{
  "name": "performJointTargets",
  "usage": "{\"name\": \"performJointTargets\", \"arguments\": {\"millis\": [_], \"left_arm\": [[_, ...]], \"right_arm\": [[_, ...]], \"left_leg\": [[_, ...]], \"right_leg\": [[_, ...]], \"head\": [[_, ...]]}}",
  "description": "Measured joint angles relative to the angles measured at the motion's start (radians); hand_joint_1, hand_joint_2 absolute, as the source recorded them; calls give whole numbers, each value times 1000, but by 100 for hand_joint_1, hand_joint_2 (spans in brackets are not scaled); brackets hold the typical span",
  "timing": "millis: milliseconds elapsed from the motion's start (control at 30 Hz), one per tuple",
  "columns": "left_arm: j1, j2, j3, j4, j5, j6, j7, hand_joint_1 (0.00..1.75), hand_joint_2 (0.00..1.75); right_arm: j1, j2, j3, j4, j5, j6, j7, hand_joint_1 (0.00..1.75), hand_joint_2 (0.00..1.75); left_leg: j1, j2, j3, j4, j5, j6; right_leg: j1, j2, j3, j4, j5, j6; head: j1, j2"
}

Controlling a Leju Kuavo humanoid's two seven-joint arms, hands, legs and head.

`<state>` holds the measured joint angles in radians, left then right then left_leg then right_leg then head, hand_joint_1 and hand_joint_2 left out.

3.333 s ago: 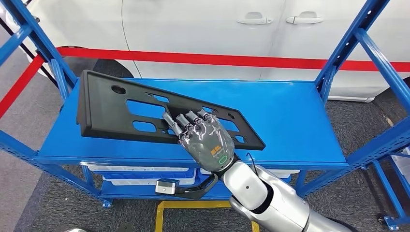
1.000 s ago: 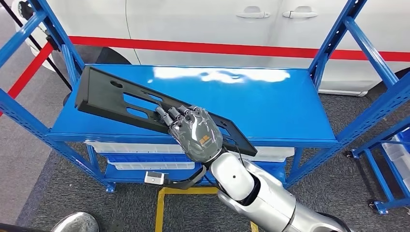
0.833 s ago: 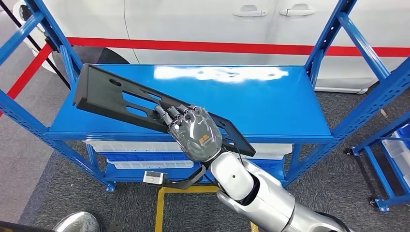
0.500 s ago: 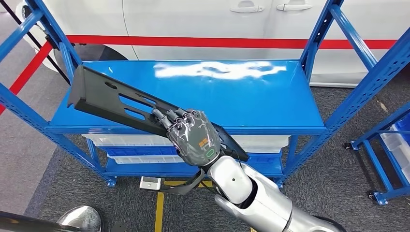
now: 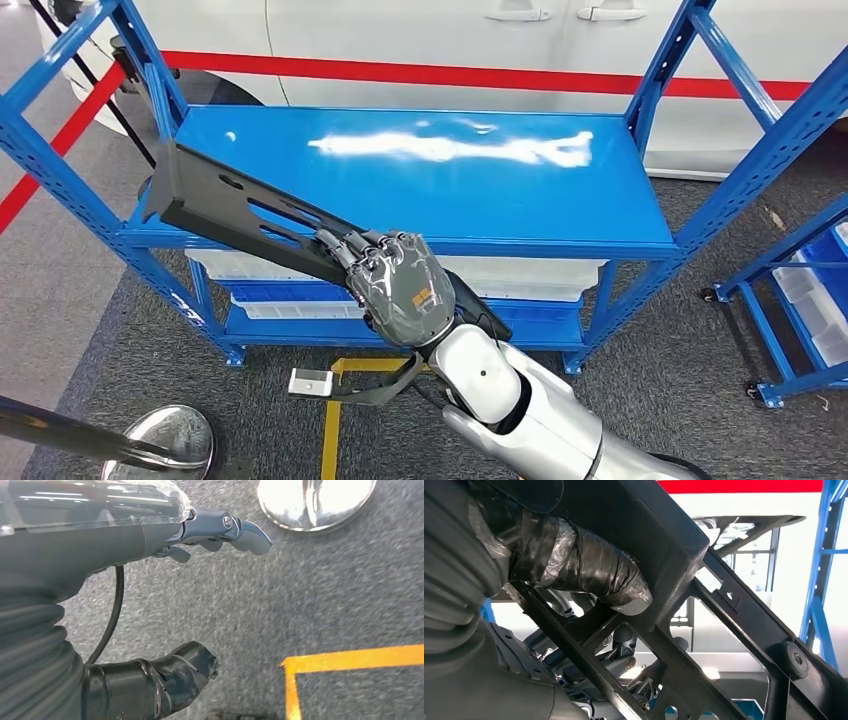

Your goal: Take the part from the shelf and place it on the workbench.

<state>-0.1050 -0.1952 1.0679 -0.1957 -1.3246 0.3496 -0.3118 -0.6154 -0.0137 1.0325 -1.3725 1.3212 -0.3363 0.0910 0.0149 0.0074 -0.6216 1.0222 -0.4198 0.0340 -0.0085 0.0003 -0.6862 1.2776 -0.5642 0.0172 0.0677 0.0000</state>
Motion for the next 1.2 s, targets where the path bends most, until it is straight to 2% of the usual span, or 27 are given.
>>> {"name": "performJointTargets", "arguments": {"millis": [67, 100, 133, 233, 267, 300, 400, 433, 467, 500, 533, 600, 633, 667, 733, 767, 800, 833, 900, 933, 967, 1000, 1033, 1100, 1133, 1200], "left_arm": [[0, -1, 0, 0, -2, 0, 0, 0, 175], [0, -1, 1, 0, -3, 0, 0, 0, 175], [0, -1, 1, 0, -4, 0, 1, 0, 175], [0, -1, 2, 0, -5, 1, 1, 0, 175], [1, 0, 2, 0, -5, 0, 1, 0, 175], [1, 0, 2, 0, -5, 0, 1, 0, 175], [2, -1, 3, 0, -5, 0, 1, 0, 175], [2, -1, 3, 0, -5, 0, 1, 0, 175], [1, 0, 3, 0, -5, 0, 1, 0, 175], [1, 0, 3, 0, -4, 0, 1, 0, 175], [1, 0, 3, 0, -3, 0, 0, 0, 175], [-1, 1, 4, 0, 1, 1, 0, 0, 175], [-1, 2, 4, 0, 2, 1, -1, 0, 175], [-1, 2, 4, 0, 3, 2, -1, 0, 175], [1, 2, 5, 0, 4, 3, -2, 0, 175], [1, 1, 5, 0, 4, 3, -2, 0, 175], [1, -1, 6, 0, 4, 3, -2, 0, 175], [0, -2, 6, 1, 4, 3, -1, 0, 175], [-1, -2, 6, 1, 4, 3, 0, 0, 175], [0, -1, 7, 1, 4, 3, 0, 0, 175], [0, -1, 7, 1, 4, 3, 0, 0, 175], [0, -1, 7, 1, 4, 3, 0, 0, 175], [0, -1, 7, 1, 4, 3, 0, 0, 175], [0, -1, 7, 1, 4, 3, 0, 0, 175], [0, -1, 8, 1, 4, 3, 0, 0, 175], [0, -2, 8, 1, 4, 4, 0, 0, 175]], "right_arm": [[0, 0, -1, 0, 7, -16, 0, 175, 175], [0, 1, -2, 0, 11, -24, 0, 175, 175], [-1, 1, -3, 0, 16, -31, 0, 175, 175], [-1, 1, -6, 0, 28, -41, 0, 175, 175], [-1, 1, -8, -1, 30, -43, 0, 175, 175], [-2, 1, -10, -1, 30, -44, 0, 175, 175], [0, 2, -17, -2, 26, -54, -1, 175, 175], [2, 1, -19, -3, 21, -58, -2, 175, 175], [3, 1, -22, -4, 14, -62, -4, 175, 175], [5, 1, -24, -5, 4, -64, -7, 175, 175], [7, 1, -27, -6, -10, -63, -11, 175, 175], [12, 1, -37, -13, -41, -62, -16, 175, 175], [13, 2, -43, -17, -55, -61, -17, 175, 175], [15, 2, -48, -21, -64, -61, -19, 175, 175], [19, 2, -54, -27, -77, -62, -20, 175, 175], [22, 1, -57, -30, -82, -63, -21, 175, 175], [25, 1, -61, -33, -85, -64, -22, 175, 175], [27, 1, -66, -36, -88, -66, -23, 175, 175], [33, 0, -73, -39, -93, -72, -24, 175, 175], [37, 0, -76, -40, -96, -75, -25, 175, 175], [41, 0, -77, -40, -98, -78, -27, 175, 175], [44, -1, -79, -42, -101, -79, -29, 175, 175], [45, -1, -81, -45, -104, -79, -32, 175, 175], [46, -1, -85, -53, -111, -78, -38, 175, 175], [45, 0, -87, -57, -114, -78, -41, 175, 175], [45, 0, -90, -61, -121, -77, -45, 175, 175]], "left_leg": [[-1, -1, -16, 5, 11, -7], [-1, -1, -20, 6, 16, -11], [-2, -1, -22, 7, 22, -17], [-2, -1, -27, 4, 36, -37], [-1, -2, -34, 12, 24, -42], [0, -3, -45, 36, -5, -47], [4, -3, -95, 204, -135, -56], [4, -3, -100, 252, -154, -58], [4, -3, -92, 271, -150, -59], [4, -3, -66, 254, -129, -58], [4, -3, -24, 205, -103, -56], [2, -4, 72, 67, -85, -47], [-1, -5, 103, 18, -88, -43], [-4, -6, 117, -9, -94, -39], [-4, -5, 113, -19, -84, -28], [-2, -3, 108, -23, -75, -22], [0, -1, 102, -26, -65, -13], [2, 2, 94, -29, -54, -6], [0, 3, 70, -26, -37, 1], [-1, 4, 58, -24, -29, 1], [-2, 4, 45, -21, -22, 1], [-2, 4, 33, -17, -16, -1], [-2, 3, 21, -12, -11, -3], [-3, 3, 2, -1, -2, -10], [-4, 3, -3, 2, 3, -16], [-5, 3, -8, 1, 15, -28]], "right_leg": [[1, 0, 100, -139, 35, -8], [4, 0, 136, -194, 45, -12], [7, 1, 156, -230, 47, -17], [9, 0, 149, -246, 63, -33], [7, -1, 143, -248, 72, -42], [4, -3, 135, -251, 82, -50], [5, -5, 101, -252, 110, -62], [6, -5, 88, -251, 119, -62], [6, -5, 75, -250, 128, -61], [6, -5, 63, -248, 136, -59], [6, -4, 53, -245, 143, -56], [7, -4, 38, -240, 155, -47], [7, -5, 34, -238, 161, -42], [7, -6, 32, -238, 167, -35], [7, -6, 29, -241, 179, -23], [6, -5, 24, -236, 173, -17], [6, -3, 15, -218, 150, -11], [4, -2, 1, -178, 110, -6], [1, -1, -33, -58, 19, 1], [-1, -1, -43, -3, -6, 4], [-2, -1, -39, 24, -7, 5], [-2, -1, -19, 15, 10, 4], [-2, -1, 19, -29, 35, 2], [1, -1, 109, -161, 56, -7], [3, 0, 139, -209, 56, -12], [10, 0, 152, -241, 56, -22]], "head": [[0, 0], [0, 0], [0, 0], [1, 0], [1, 0], [1, 0], [0, 0], [0, 0], [0, 0], [0, 0], [0, 0], [0, 0], [0, 0], [0, 0], [0, 0], [1, 0], [1, 0], [1, 0], [1, 0], [1, 0], [1, 0], [1, 0], [1, 0], [1, 0], [1, 0], [0, 0]]}}
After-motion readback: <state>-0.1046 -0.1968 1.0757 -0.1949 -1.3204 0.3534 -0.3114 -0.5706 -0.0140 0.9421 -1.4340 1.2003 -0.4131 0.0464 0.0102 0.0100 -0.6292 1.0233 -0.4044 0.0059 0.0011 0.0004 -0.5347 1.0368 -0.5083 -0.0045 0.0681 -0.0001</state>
